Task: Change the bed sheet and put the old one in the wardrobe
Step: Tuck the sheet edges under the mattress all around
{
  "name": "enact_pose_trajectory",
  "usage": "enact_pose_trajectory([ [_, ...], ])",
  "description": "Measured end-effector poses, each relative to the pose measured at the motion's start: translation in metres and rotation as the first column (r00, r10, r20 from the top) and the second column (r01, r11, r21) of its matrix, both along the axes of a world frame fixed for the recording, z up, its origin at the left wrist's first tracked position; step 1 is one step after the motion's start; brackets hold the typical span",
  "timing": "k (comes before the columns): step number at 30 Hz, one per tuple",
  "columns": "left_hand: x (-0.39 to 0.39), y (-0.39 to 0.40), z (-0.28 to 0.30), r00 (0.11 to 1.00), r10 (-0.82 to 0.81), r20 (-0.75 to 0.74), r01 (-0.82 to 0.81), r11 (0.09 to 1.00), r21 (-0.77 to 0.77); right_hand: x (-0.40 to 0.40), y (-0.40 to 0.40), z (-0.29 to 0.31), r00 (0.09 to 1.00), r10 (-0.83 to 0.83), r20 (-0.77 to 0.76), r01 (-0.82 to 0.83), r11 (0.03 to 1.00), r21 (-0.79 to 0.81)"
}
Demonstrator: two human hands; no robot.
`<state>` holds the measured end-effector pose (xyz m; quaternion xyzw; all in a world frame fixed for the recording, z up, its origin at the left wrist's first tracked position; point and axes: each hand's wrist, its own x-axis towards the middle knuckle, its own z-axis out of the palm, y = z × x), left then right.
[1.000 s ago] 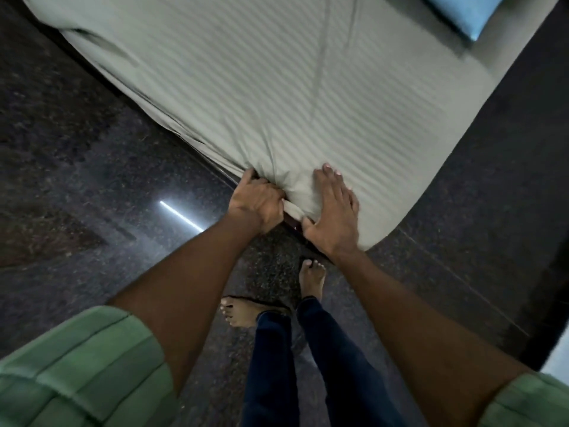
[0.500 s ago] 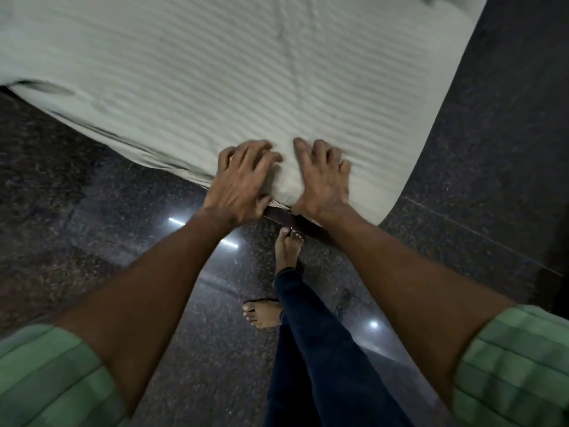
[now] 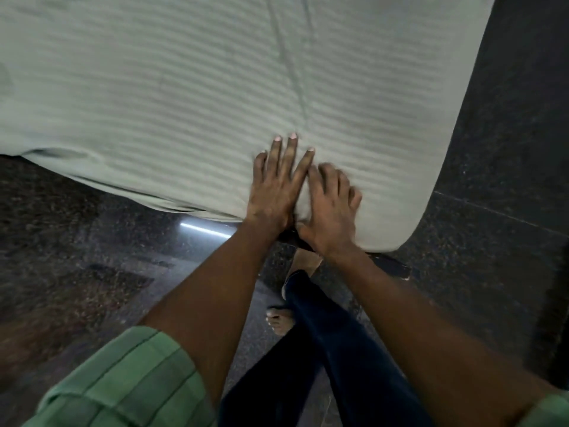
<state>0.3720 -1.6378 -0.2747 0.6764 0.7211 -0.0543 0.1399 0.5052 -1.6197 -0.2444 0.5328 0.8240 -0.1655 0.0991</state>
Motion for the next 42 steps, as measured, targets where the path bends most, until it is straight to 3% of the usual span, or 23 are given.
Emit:
enact_pose_trajectory([
  [3, -0.006, 0.003, -0.002, 1.0, -0.011, 0.022, 0.012, 0.999, -0.043, -0.015, 0.012, -0.005, 0.998, -0.008, 0.057, 0.01, 1.0, -0.027],
  [7, -0.046, -0.004, 0.009, 0.94, -0.213, 0.265, 0.255, 0.957, -0.135, -0.008, 0.016, -0.009, 0.998, 0.0, 0.06, 0.009, 0.987, -0.162],
  [9, -0.087, -0.008, 0.022, 0.904, -0.287, 0.317, 0.344, 0.928, -0.142, -0.009, 0.019, -0.005, 0.999, 0.001, 0.042, 0.007, 0.982, -0.19],
  [13, -0.142, -0.052, 0.033, 0.928, -0.28, 0.246, 0.311, 0.946, -0.095, -0.016, 0.007, 0.004, 0.999, -0.045, 0.016, 0.047, 0.955, -0.292],
  [17, -0.161, -0.061, 0.028, 0.945, -0.22, 0.243, 0.221, 0.975, 0.024, -0.04, -0.008, 0.007, 0.979, -0.191, -0.075, 0.162, 0.944, -0.289],
  [20, -0.159, -0.06, 0.024, 0.944, -0.217, 0.247, 0.21, 0.976, 0.055, -0.074, -0.041, 0.004, 0.97, -0.23, -0.074, 0.211, 0.955, -0.207],
  [24, -0.157, -0.041, 0.027, 0.971, -0.202, 0.13, 0.195, 0.979, 0.065, -0.11, -0.048, 0.001, 0.93, -0.363, -0.067, 0.357, 0.93, -0.087],
  [28, -0.148, -0.027, 0.019, 0.993, -0.119, -0.005, 0.119, 0.993, -0.022, -0.115, -0.049, -0.001, 0.931, -0.361, -0.05, 0.36, 0.933, -0.03],
  [32, -0.135, -0.026, 0.003, 0.988, -0.127, -0.087, 0.127, 0.992, -0.001, -0.122, -0.037, -0.004, 0.946, -0.31, 0.1, 0.298, 0.948, 0.112],
  [36, -0.156, -0.018, 0.003, 0.975, -0.217, 0.048, 0.22, 0.973, -0.067, -0.132, -0.022, -0.009, 0.933, -0.26, 0.249, 0.243, 0.965, 0.098],
  [40, -0.204, -0.01, 0.016, 0.84, -0.208, 0.501, 0.323, 0.934, -0.153, -0.133, -0.028, -0.014, 0.919, -0.229, 0.321, 0.215, 0.973, 0.08],
  [42, -0.22, -0.008, 0.022, 0.798, -0.232, 0.557, 0.351, 0.929, -0.116, -0.134, -0.026, -0.012, 0.913, -0.242, 0.328, 0.227, 0.97, 0.085],
])
